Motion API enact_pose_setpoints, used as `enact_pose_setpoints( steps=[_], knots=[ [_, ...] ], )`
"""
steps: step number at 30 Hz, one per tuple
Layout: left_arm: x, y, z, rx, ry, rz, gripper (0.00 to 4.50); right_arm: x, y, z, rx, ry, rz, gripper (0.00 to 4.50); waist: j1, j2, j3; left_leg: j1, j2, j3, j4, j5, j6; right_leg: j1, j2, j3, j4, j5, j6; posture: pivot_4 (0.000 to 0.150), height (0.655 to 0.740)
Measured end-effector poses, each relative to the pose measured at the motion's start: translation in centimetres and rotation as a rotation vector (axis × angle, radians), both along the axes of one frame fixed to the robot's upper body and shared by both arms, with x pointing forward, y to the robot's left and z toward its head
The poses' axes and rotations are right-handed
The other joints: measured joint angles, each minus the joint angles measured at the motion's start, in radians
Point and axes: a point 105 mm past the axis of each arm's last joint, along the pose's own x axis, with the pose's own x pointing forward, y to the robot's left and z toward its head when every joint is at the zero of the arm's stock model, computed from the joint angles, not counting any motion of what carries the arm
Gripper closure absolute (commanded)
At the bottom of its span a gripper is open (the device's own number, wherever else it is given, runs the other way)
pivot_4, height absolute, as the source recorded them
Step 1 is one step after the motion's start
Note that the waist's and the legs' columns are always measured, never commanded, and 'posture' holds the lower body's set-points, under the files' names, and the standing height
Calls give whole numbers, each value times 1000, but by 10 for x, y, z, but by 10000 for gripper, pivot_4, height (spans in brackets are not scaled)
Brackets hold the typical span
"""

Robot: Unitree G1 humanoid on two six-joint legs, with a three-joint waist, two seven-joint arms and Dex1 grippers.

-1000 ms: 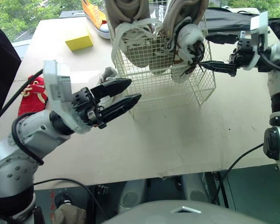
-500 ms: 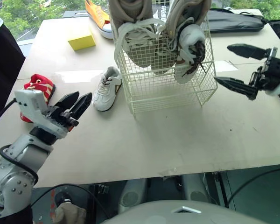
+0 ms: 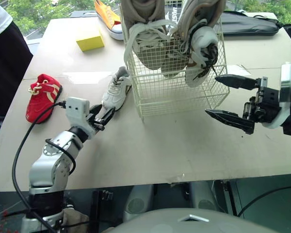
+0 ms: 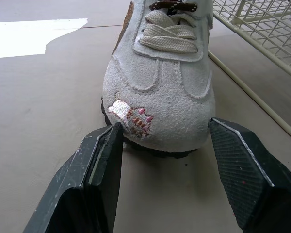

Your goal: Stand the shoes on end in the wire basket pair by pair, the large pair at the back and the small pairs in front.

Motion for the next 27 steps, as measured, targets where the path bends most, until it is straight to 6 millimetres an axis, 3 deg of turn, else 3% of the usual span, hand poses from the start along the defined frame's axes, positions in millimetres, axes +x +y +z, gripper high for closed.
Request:
enact_pose_setpoints(
  steps=[10,12,14,23,27],
  knots=[
    [11,-6,-1,-38,-9,-72,13863,-5,1,1,-19,1,-16,413,10,0,-1,1,-1,-4,2,0,0,4,-2,-5,0,1,1,1500,7400],
    [11,-7,1,-35,-18,-85,8695,-5,1,0,-10,14,-18,0,9,0,-1,1,-1,-4,2,0,0,4,-2,-5,0,1,1,1500,7400],
    [12,-9,3,-28,-25,-93,587,-6,1,0,-6,22,-14,0,7,0,-1,1,-1,-4,2,0,0,4,-2,-5,0,1,1,1500,7400],
    [24,-14,27,7,4,23,587,-8,-3,-1,-10,29,-38,0,-3,0,-1,1,-1,-4,1,0,0,4,0,-4,0,1,1,1500,7400],
    [27,-9,12,83,85,49,587,-8,-3,-1,-11,26,-38,0,-5,0,-1,2,0,-4,1,0,0,3,1,-3,0,1,1,1500,7400]
  ],
)
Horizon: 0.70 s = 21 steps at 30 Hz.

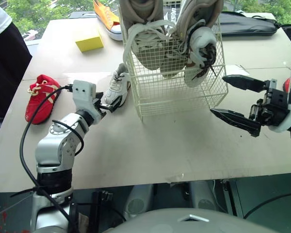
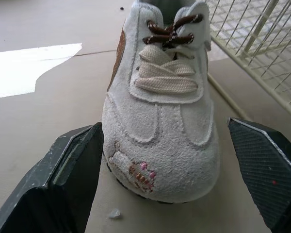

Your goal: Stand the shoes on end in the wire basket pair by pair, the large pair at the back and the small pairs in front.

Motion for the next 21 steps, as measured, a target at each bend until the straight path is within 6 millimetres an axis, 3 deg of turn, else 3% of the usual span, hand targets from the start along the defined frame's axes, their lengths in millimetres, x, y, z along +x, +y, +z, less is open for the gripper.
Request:
enact_pose_setpoints(
  steps=[1,2,5,10,14,17,20,21],
  knots=[
    [0,0,-4,1,15,2,587,0,0,0,0,0,0,0,0,0,0,0,0,0,0,0,0,0,0,0,0,0,0,1500,7400],
    [1,-1,-7,1,22,-2,5668,0,0,0,-2,-1,-1,0,1,0,0,0,0,0,0,0,0,0,0,0,0,0,0,1500,7400],
    [3,2,-7,-1,18,2,15204,0,0,0,-11,-3,-3,0,2,1,-1,1,0,0,0,0,0,0,0,0,0,0,0,1500,7400],
    [6,5,-9,-13,-9,4,24630,1,-1,0,-18,-6,-7,0,3,2,-4,1,0,0,0,0,0,1,0,1,0,0,0,1500,7400],
    [2,13,-8,-22,-45,29,29631,2,0,0,-19,-11,-10,0,1,2,-4,1,0,1,0,0,0,0,0,1,0,0,0,1500,7400],
    [-11,25,-5,-155,-117,110,34256,8,8,4,28,-45,-22,0,-10,1,-4,-1,1,1,-1,0,0,-2,0,3,-1,0,0,1500,7400],
    [-18,27,15,-255,-211,135,34256,13,18,7,62,-60,-27,0,-2,0,-4,-3,1,1,0,0,-1,-4,0,2,0,0,0,1500,7400],
    [-21,27,37,-285,-294,130,34256,18,23,8,57,-74,-52,0,2,-1,-4,-3,1,0,1,0,-1,-4,-1,2,0,0,0,1500,7400]
  ],
)
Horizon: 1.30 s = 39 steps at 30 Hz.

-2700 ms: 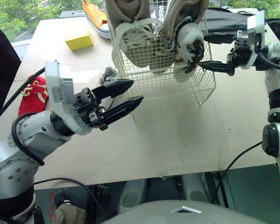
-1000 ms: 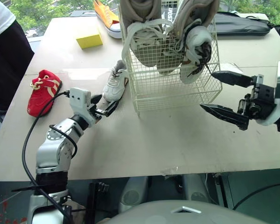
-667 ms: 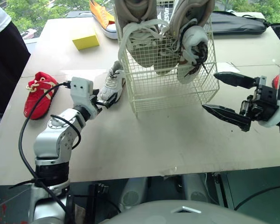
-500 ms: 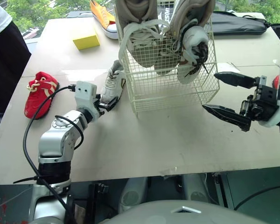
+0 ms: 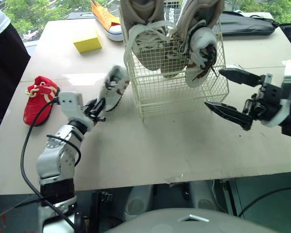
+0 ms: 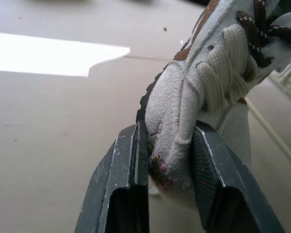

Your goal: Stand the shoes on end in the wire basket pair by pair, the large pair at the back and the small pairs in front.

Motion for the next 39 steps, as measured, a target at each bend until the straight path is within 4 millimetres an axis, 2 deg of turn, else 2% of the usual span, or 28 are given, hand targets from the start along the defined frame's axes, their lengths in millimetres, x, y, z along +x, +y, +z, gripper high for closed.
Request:
enact_pose_setpoints(
  steps=[3,4,11,12,14,17,20,24,26,28,30,31,34,35,36,37,39],
  knots=[
    [-8,-3,50,3,-192,-2,34256,6,11,5,11,-7,-3,0,4,-1,-1,0,-1,0,0,0,0,1,-1,0,0,0,0,1500,7400],
    [-10,-6,58,8,-222,-13,34256,5,13,6,17,-6,7,0,4,-1,-1,0,-2,0,0,0,0,1,-1,0,-1,0,0,1500,7400],
    [-22,-29,73,-53,-254,-109,34256,13,21,7,33,32,58,0,-2,-2,-1,1,-1,1,-1,0,0,0,1,1,-1,0,0,1500,7400],
    [-24,-27,70,-52,-225,-110,34256,13,22,7,30,30,67,0,-3,-2,-1,1,-1,1,-1,0,0,0,1,1,-1,0,0,1500,7400],
    [-31,-13,48,-53,-107,-58,34256,12,23,7,26,29,81,0,-14,-1,-1,2,0,1,-2,0,0,0,3,3,-1,0,0,1500,7400],
    [-47,15,-2,-21,150,48,34256,11,21,5,16,38,102,0,-24,-1,-1,2,0,0,-3,0,0,-1,4,3,-1,0,0,1500,7400],
    [-53,15,-18,-40,222,47,34256,4,22,3,15,31,161,0,-12,-2,-1,1,0,-1,-2,0,0,0,3,1,-1,0,0,1500,7400],
    [-47,4,-8,-150,142,17,34256,-9,22,-1,-30,4,227,0,6,-3,-2,1,-1,-1,0,0,0,1,1,1,-1,0,0,1500,7400],
    [-43,-3,11,-214,47,-21,34256,-11,20,-2,-40,-6,233,0,4,-4,-3,1,-1,-1,0,0,0,1,1,1,-1,0,0,1500,7400],
    [-42,-12,41,-206,-80,-62,34256,-10,18,-3,-48,-13,220,0,1,-5,-3,2,-1,-1,-1,0,0,1,1,1,-1,0,0,1500,7400],
    [-41,-16,45,-183,-89,-67,34256,-9,17,-4,-52,-14,212,0,-3,-4,-3,3,-1,1,-1,0,0,1,2,3,-1,0,0,1500,7400],
    [-39,-19,40,-164,-51,-59,34256,-9,17,-5,-54,-16,208,0,-4,-3,-4,3,-1,1,-2,0,0,1,2,3,-1,0,0,1500,7400],
    [-43,-17,-7,-73,193,9,34256,-9,17,-5,-55,-17,204,0,-11,-3,-4,3,0,1,-3,0,0,0,4,5,-1,0,0,1500,7400],
    [-51,-12,-31,-38,319,40,34256,-10,17,-6,-55,-15,205,0,-15,-3,-4,3,0,1,-3,0,0,0,4,5,-1,0,0,1500,7400],
    [-56,-9,-45,-19,392,59,34256,-10,17,-6,-55,-13,204,0,-16,-3,-4,3,0,1,-3,0,0,-1,4,4,-1,0,0,1500,7400],
    [-60,-7,-53,-1,445,59,30380,-10,16,-8,-54,-5,201,0,-15,-4,-3,2,0,0,-3,0,0,-1,4,3,-1,0,0,1500,7400],
    [-60,-7,-49,37,456,39,23499,-10,16,-8,-55,-7,203,0,-5,-4,-3,2,0,-1,-3,0,0,0,3,2,-1,0,-1,1500,7400]
  ],
)
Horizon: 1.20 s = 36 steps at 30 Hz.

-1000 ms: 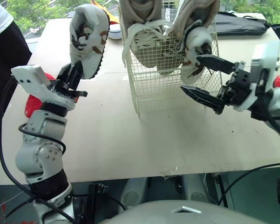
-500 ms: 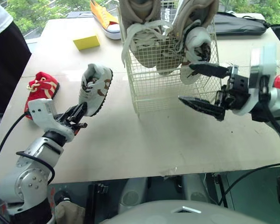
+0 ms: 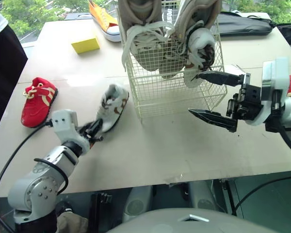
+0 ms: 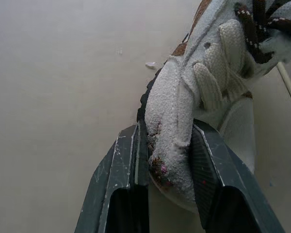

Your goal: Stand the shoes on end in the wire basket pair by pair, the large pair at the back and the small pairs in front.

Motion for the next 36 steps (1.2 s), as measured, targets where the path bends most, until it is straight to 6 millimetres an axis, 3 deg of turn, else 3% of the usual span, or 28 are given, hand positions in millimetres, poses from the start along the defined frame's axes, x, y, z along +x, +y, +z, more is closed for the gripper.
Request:
enact_pose_setpoints(
  steps=[5,9,12,14,16,24,28,31,33,34,36],
  knots=[
    [0,3,12,61,31,-69,249,-3,2,0,-1,-6,-2,0,5,0,0,0,0,1,0,0,0,0,0,1,0,0,0,1500,7400],
    [-6,11,24,138,164,-295,249,-2,1,-2,11,4,-13,0,3,1,0,0,-1,2,-1,0,0,0,2,-1,0,0,-1,1500,7400],
    [0,23,56,-8,183,-425,249,-2,1,-4,20,11,-19,0,3,3,2,0,-2,5,-1,0,-1,0,2,-2,0,0,-1,1500,7400],
    [-3,25,66,-72,217,-523,249,-4,2,-4,20,5,-20,0,-4,4,2,0,-2,6,-1,0,-1,0,2,-1,0,0,0,1500,7400],
    [-3,31,63,-103,281,-583,249,-9,3,-4,19,-3,-11,0,-13,5,3,0,-2,6,-3,0,-1,0,2,-1,-1,0,0,1500,7400],
    [48,35,55,-12,306,-762,249,-24,0,-9,-13,-13,-16,0,-18,4,3,-1,-2,6,-1,0,-1,0,2,-2,-1,0,0,1500,7400],
    [72,39,28,89,391,-811,249,-39,-4,-7,-48,-38,-28,0,-22,2,3,-1,-2,7,0,0,0,0,2,-2,-1,0,0,1500,7400],
    [80,36,25,118,404,-867,8691,-48,-5,-12,-110,-41,-23,0,-22,3,2,-1,-2,7,0,0,0,0,2,-2,0,0,0,1500,7400],
    [79,30,19,87,419,-913,18928,-52,-5,-13,-142,-48,-24,0,-21,3,2,0,-2,7,2,0,1,1,2,-2,1,0,0,1500,7400],
    [78,31,18,86,422,-913,20803,-52,-5,-13,-147,-51,-25,0,-22,3,2,0,-2,7,2,0,1,2,2,-2,1,0,0,1500,7400],
    [80,29,17,51,413,-906,30364,-53,-8,-14,-182,-67,-33,0,-22,2,2,1,-2,7,3,0,1,2,2,-2,1,0,0,1500,7400]
  ],
)
